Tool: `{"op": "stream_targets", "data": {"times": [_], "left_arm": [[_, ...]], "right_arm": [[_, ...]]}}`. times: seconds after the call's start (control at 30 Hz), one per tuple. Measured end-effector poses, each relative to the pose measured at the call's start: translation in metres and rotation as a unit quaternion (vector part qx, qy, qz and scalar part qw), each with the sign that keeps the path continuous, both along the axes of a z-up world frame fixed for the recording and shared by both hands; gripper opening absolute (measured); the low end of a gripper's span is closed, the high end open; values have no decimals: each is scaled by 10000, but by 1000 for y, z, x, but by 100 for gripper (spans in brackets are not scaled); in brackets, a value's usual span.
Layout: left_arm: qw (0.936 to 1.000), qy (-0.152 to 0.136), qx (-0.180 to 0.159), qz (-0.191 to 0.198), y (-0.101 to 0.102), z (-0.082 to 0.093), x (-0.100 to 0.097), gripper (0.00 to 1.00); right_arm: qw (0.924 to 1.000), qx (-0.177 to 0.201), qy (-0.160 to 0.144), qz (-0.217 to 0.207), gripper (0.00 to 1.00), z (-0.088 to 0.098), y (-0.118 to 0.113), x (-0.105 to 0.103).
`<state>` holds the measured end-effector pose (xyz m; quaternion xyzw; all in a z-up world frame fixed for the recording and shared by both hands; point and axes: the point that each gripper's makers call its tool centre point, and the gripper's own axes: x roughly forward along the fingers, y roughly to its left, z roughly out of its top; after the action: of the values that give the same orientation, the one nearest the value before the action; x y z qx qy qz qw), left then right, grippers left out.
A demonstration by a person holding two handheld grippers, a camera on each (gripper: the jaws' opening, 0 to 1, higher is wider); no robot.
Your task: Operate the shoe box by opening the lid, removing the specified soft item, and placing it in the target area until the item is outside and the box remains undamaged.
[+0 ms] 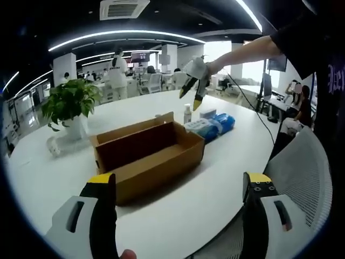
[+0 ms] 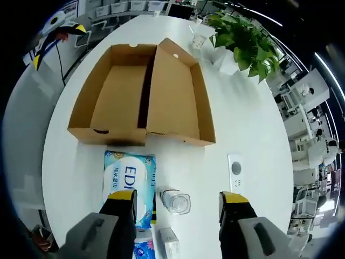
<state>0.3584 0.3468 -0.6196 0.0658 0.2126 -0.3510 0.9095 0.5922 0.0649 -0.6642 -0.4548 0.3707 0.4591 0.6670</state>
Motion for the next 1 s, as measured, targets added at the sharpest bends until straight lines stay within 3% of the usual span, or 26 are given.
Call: {"op": "stream_targets", "data": {"times": [0.5, 1.0], "left_arm": [[9998, -23, 77, 200, 19, -1, 9, 91], [9985, 55, 175, 510, 39, -9, 21, 81]], "right_arm": [[9991, 229, -82, -353, 66, 19, -7, -30], [9917, 823, -127, -983, 70, 28, -1, -60]]}}
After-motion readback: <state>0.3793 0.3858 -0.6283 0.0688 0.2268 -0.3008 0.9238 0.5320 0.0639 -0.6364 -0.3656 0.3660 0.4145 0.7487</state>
